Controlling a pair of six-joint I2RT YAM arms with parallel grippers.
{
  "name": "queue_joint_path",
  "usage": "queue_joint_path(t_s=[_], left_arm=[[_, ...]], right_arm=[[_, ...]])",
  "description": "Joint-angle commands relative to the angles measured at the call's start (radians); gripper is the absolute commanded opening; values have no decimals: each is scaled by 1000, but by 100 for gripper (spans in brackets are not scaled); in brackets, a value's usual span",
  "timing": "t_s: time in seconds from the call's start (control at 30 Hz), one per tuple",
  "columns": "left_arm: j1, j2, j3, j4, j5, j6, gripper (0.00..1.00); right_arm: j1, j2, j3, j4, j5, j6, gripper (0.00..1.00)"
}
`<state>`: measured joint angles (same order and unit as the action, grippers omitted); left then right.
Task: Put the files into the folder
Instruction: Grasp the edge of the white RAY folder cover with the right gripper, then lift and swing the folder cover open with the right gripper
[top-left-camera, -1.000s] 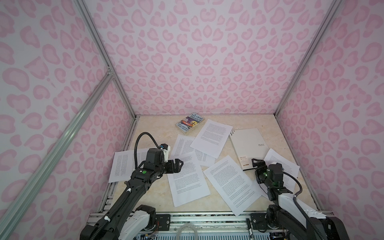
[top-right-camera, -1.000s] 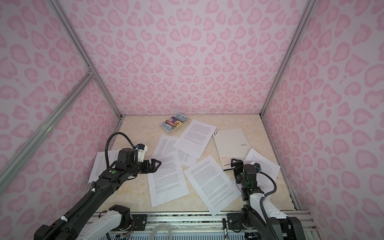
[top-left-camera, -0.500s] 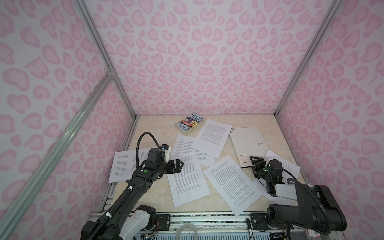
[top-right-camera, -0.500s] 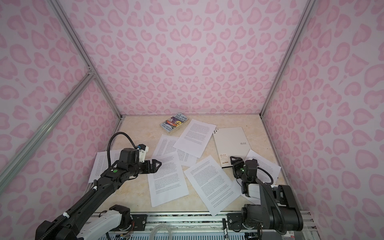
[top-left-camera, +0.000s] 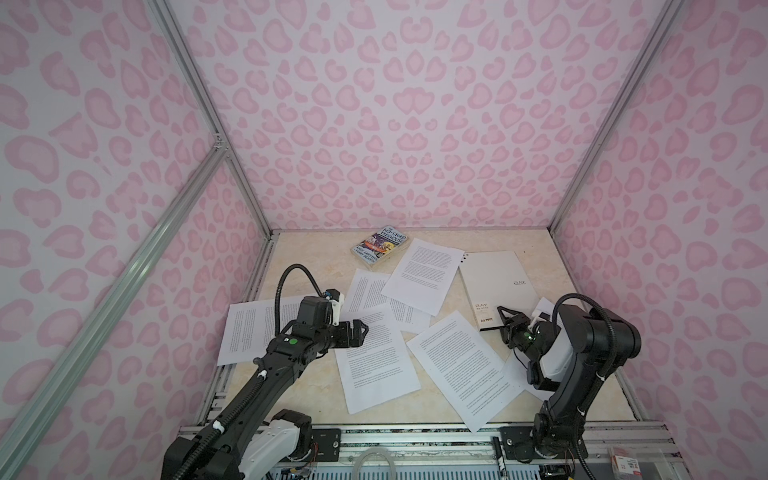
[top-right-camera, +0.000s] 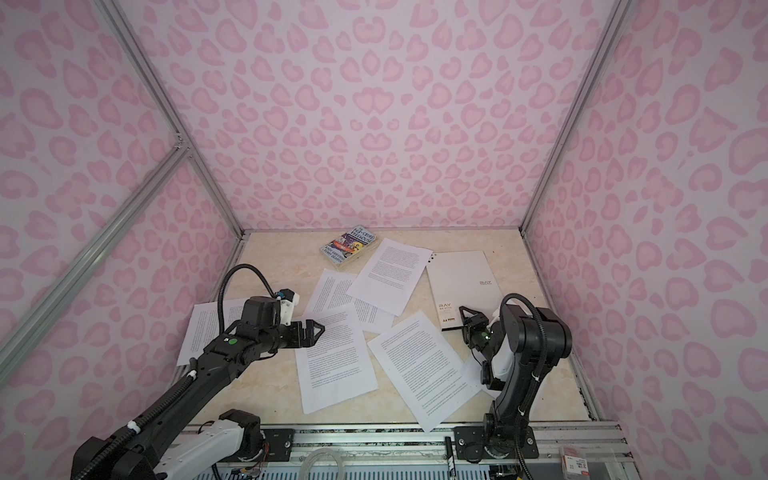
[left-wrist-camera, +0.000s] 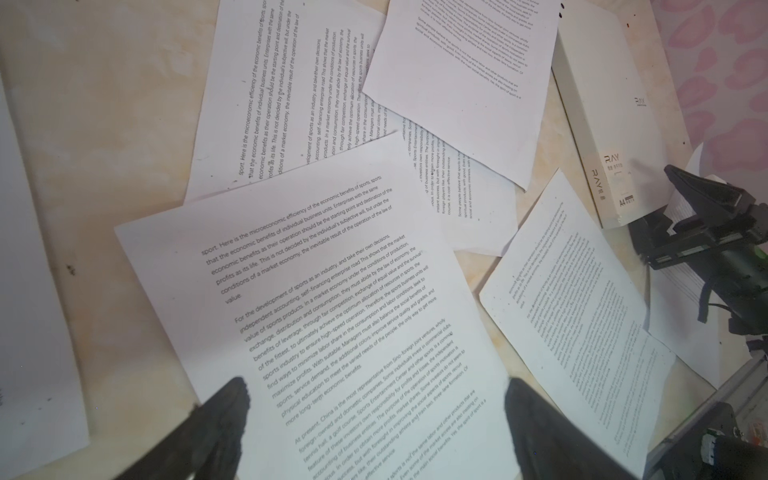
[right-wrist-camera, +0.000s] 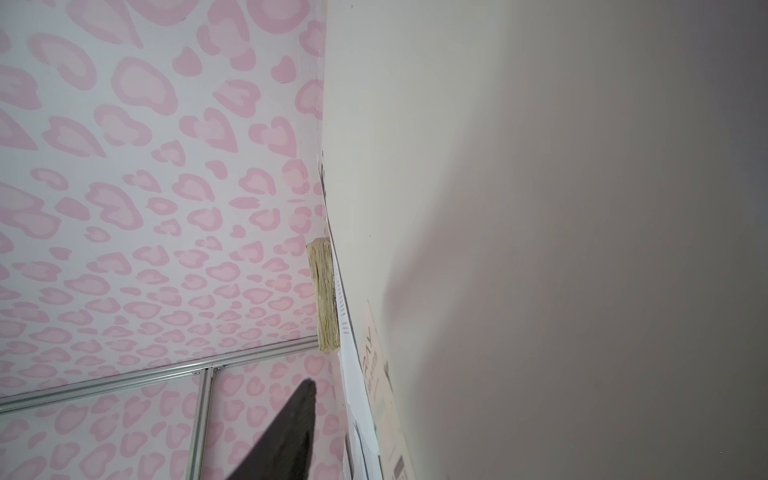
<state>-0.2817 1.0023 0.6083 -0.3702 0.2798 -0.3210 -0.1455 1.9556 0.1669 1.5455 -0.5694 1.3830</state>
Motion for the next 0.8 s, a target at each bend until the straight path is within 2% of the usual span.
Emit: queue_joint_path(t_s=[0.0,0.17,0.27,0.37,0.5,0.63,0.77], left_arm=[[-1,-3,-4,11,-7,9,97],[-2,10,-3,10,-10,5,97],[-5,17,-4,13,-11,3,97],[-4,31,-3,13,-13,3,97],[-4,45,-1,13,-13,2,97],[-4,48,-1,14,-13,2,97],[-4,46,-1,14,-16,0,97]], right_arm=[[-12,49,22,13,13,-37,55],[-20,105,81,13,8,-53,51],[-24,124,119,14,10,-58,43],[-31,111,138,13,16,-56,25],[-50,31,155,2,23,-52,7],[-60,-97,223,-177,8,-93,1],[-58,-270,311,-478,13,-225,0]])
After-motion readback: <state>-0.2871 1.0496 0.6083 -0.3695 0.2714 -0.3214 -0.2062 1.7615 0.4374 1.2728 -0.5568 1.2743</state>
